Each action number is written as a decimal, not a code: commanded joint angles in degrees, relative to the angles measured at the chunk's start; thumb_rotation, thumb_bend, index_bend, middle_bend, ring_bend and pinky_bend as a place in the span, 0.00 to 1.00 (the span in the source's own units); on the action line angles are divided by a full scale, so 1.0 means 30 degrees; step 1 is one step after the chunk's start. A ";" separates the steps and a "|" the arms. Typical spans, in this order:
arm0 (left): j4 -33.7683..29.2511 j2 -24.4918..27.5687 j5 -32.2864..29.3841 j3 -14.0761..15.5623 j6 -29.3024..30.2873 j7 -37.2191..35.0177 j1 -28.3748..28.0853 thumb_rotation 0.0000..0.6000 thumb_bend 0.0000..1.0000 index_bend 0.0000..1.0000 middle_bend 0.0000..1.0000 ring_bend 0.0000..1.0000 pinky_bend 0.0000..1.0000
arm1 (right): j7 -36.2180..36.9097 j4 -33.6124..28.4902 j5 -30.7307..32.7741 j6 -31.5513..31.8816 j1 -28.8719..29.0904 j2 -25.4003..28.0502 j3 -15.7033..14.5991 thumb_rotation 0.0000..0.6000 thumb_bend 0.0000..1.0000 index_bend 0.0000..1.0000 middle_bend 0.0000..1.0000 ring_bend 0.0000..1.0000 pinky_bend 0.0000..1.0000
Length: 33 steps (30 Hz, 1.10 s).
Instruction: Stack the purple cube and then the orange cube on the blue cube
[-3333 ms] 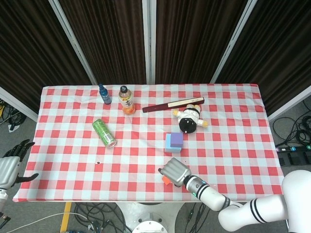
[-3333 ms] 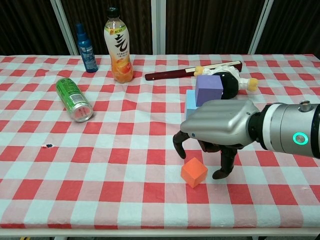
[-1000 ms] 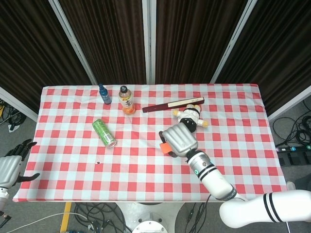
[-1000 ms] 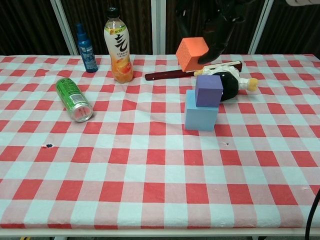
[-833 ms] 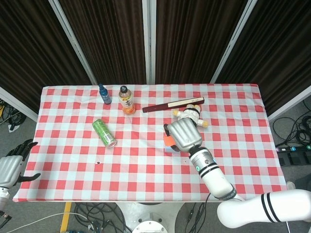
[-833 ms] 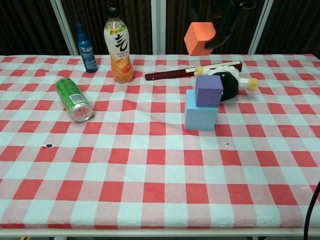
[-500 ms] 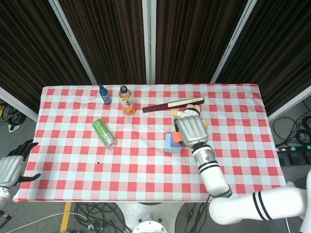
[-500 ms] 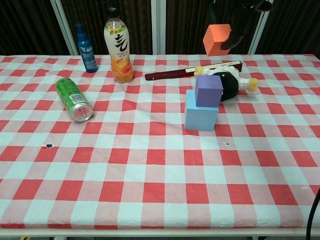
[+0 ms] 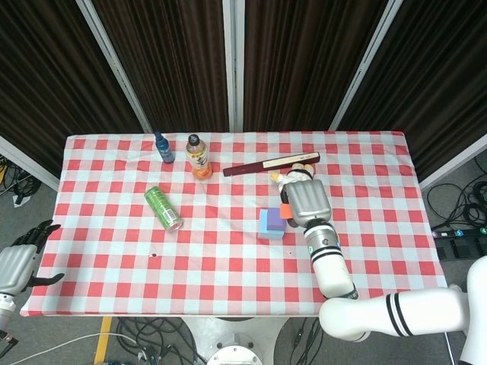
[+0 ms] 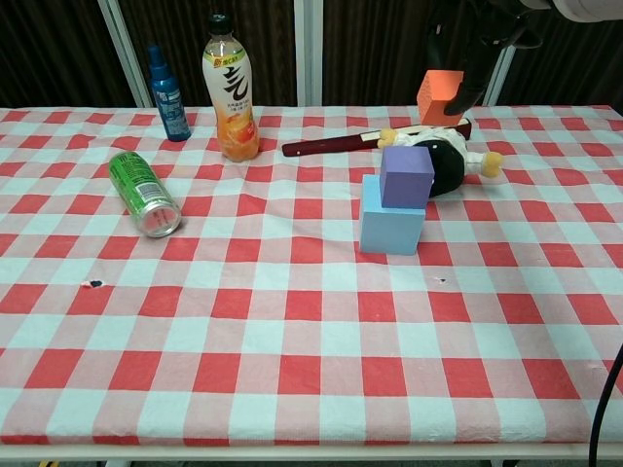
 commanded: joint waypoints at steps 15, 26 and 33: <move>0.0500 -0.0096 0.0002 0.0121 -0.0187 -0.0716 0.0023 1.00 0.00 0.19 0.17 0.15 0.22 | -0.0076 0.1332 0.0797 0.0392 0.0035 -0.1903 0.0477 1.00 0.14 0.60 1.00 0.95 0.82; 0.0682 -0.0093 0.0043 0.0131 -0.0171 -0.1043 0.0038 1.00 0.00 0.19 0.17 0.15 0.22 | -0.0482 0.1944 0.1509 0.0788 0.0238 -0.2816 0.1290 1.00 0.15 0.62 1.00 0.96 0.82; 0.0689 -0.0068 0.0128 0.0144 -0.0150 -0.1106 0.0019 1.00 0.00 0.19 0.17 0.15 0.22 | -0.0848 0.1879 0.1801 0.1524 0.0228 -0.3047 0.1607 1.00 0.15 0.62 1.00 0.96 0.82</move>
